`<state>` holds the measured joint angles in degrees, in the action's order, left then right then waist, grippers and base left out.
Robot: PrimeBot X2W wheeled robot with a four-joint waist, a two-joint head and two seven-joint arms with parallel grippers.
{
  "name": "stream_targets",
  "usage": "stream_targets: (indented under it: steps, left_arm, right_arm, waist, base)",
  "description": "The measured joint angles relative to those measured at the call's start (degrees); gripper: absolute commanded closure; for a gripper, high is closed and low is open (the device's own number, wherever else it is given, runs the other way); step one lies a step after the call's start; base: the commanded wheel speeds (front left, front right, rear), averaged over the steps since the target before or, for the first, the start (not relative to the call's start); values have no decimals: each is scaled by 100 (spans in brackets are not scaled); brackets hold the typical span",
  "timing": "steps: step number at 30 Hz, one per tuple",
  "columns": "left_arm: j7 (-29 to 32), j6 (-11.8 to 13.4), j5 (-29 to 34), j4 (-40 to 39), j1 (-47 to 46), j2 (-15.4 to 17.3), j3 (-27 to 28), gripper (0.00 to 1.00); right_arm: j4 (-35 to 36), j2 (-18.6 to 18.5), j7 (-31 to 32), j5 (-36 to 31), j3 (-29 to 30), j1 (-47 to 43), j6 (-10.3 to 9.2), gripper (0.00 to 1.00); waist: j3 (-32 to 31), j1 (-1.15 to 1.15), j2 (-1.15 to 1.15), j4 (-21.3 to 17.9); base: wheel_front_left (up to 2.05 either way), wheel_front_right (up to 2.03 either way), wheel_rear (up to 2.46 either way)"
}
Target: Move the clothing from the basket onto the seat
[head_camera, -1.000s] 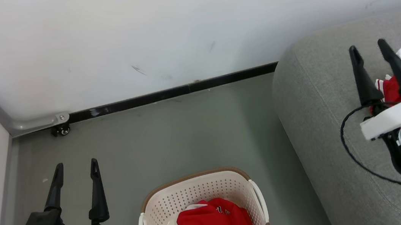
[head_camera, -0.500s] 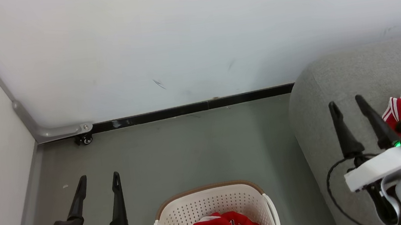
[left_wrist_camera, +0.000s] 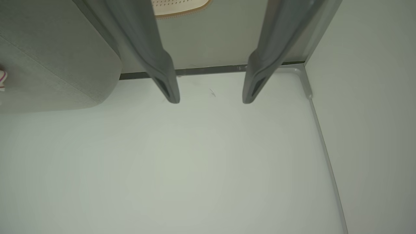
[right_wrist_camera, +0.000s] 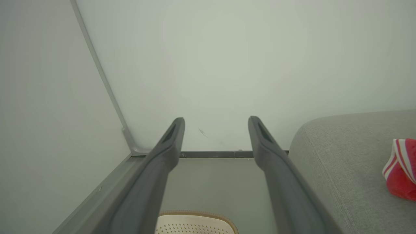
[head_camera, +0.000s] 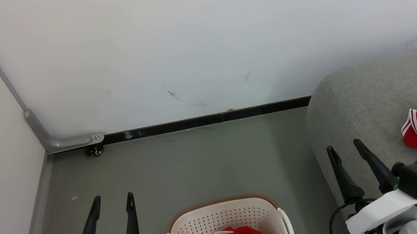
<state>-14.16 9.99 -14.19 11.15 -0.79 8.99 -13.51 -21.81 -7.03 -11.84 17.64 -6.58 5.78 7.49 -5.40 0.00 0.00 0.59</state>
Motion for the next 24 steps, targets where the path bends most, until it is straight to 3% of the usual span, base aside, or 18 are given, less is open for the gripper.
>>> stream_targets:
  steps: [24]
  left_arm:
    - [0,1,31,103,76,-20,45,0]
  right_arm:
    - [708,342,293,-397,266,-669,0,0]
  waist:
    - [145,0,0,-82]
  base:
    - [0,0,0]
